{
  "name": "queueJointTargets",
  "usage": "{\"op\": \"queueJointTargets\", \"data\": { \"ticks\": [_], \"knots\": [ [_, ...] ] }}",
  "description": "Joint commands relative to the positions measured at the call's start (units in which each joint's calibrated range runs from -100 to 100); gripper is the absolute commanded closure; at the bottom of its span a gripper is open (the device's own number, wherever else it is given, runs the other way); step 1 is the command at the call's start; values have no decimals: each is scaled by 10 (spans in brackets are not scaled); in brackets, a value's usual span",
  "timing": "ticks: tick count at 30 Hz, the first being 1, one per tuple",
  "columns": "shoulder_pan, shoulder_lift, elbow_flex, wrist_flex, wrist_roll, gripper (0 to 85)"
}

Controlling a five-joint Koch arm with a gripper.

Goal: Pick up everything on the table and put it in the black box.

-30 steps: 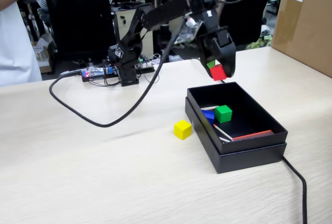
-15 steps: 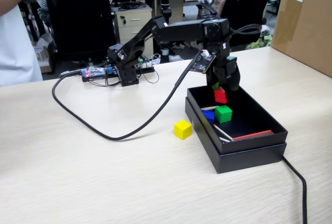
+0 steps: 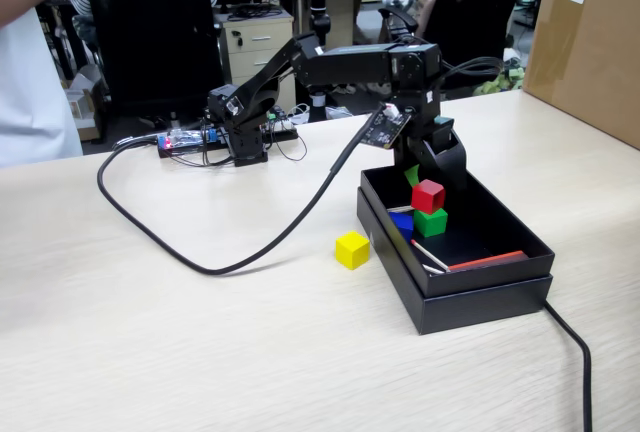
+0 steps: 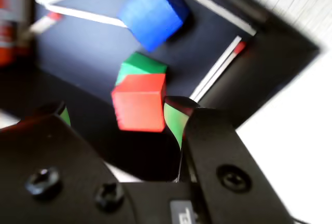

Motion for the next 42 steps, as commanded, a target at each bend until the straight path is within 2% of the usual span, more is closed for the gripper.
{"op": "queueJointTargets", "data": {
  "ticks": [1,4,6,10,12,18,32,38,42],
  "knots": [
    [-22,-159,33,-29,-1,471],
    [-48,-216,-1,-47,-13,471],
    [-78,-256,-51,-48,-33,460],
    [-117,-263,-109,-48,-66,438],
    [-124,-249,-135,-48,-73,419],
    [-124,-175,-190,-46,-69,390],
    [-116,60,-67,-43,-61,391],
    [-108,82,-58,-44,-53,432],
    [-106,86,-53,-43,-44,547]
  ]
}}
